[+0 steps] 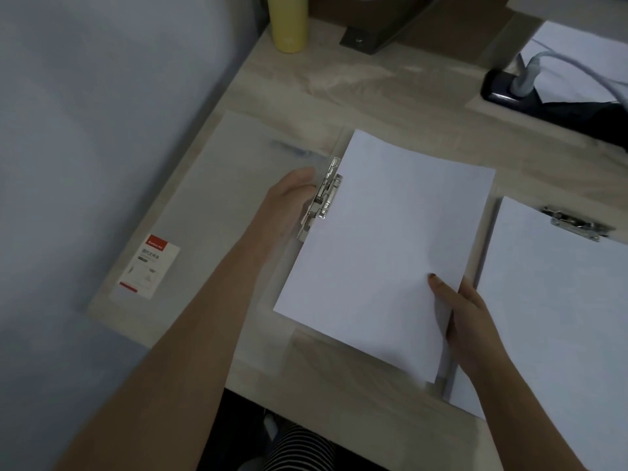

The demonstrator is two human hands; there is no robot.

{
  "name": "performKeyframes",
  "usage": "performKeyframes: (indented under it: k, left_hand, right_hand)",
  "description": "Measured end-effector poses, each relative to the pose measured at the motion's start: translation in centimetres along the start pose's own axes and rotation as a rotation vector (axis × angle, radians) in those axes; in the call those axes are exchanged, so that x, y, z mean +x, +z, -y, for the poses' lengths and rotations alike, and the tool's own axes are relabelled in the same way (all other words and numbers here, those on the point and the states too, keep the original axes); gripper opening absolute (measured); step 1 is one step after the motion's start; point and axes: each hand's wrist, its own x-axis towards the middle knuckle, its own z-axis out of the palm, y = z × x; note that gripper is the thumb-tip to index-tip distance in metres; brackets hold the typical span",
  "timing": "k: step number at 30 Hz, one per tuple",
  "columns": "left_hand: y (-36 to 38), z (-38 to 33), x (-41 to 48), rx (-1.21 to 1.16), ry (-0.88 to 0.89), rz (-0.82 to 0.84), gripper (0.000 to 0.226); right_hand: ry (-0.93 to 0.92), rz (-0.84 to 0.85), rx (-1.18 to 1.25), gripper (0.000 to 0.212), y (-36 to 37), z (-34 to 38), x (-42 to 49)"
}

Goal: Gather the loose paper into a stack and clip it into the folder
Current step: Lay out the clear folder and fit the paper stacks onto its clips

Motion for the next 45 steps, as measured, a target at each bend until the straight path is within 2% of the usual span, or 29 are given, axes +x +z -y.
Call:
performKeyframes:
  k: [6,10,15,20,24,27,32,35,41,43,45]
  left_hand:
    - [0.5,-0.9,0.5,-0.066,0.005,0.093,0.024]
    - [0.7,-0.9,0.2,-0.097,-0.003,0.099,0.016]
    - [1.4,-1.5,0.6,-0.014,0.013,0.097,0.042]
    - [1.5,-1.7,0.9,-0.076,0.009,0.041,0.017]
    - [0.4,-1.3,-0.4,0.032,0.047,0.022,0.026]
    - [-0.6,-0.6,-1.7,0.097,0.016,0.031,0.016]
    - [-1.3,-0.7,-2.9,0.226,-0.077,0.08,0.013]
    - [-1.5,-1.0,-2.8,0.326,-0.155,0.106,0.031]
    - [-2.1,-1.2,-2.3,0.336,-0.297,0.163,0.026]
    - [-2.6,-1.0,-2.3,0.303,-0.304,0.219,0.043]
    - [-2.9,-0.8,-2.5,0.25,-0.314,0.279,0.038]
  right_hand:
    - [-0.004,-0.004,-0.005,0.03,0.1,-0.1,0.0]
    - [0.0,0.001,-0.008,0.034,0.0,-0.2,-0.1]
    - [0.005,0.009,-0.028,0.033,-0.2,-0.2,0.0]
    - [0.002,0.013,-0.037,0.03,-0.2,-0.3,0.1]
    - [0.006,0.006,-0.027,0.031,-0.2,-0.4,0.1]
    - [0.004,-0.006,-0.024,0.029,-0.2,-0.4,0.1]
    - [0.01,-0.026,-0.014,0.031,-0.3,-0.6,0.2]
    - [0.002,-0.028,-0.012,0.027,-0.3,-0.6,0.2]
    - [-0.002,-0.039,-0.016,0.027,-0.1,-0.6,0.1]
    - [-0.003,-0.047,-0.014,0.03,-0.1,-0.7,0.1]
    - [-0.004,-0.051,-0.012,0.028,-0.1,-0.7,0.1]
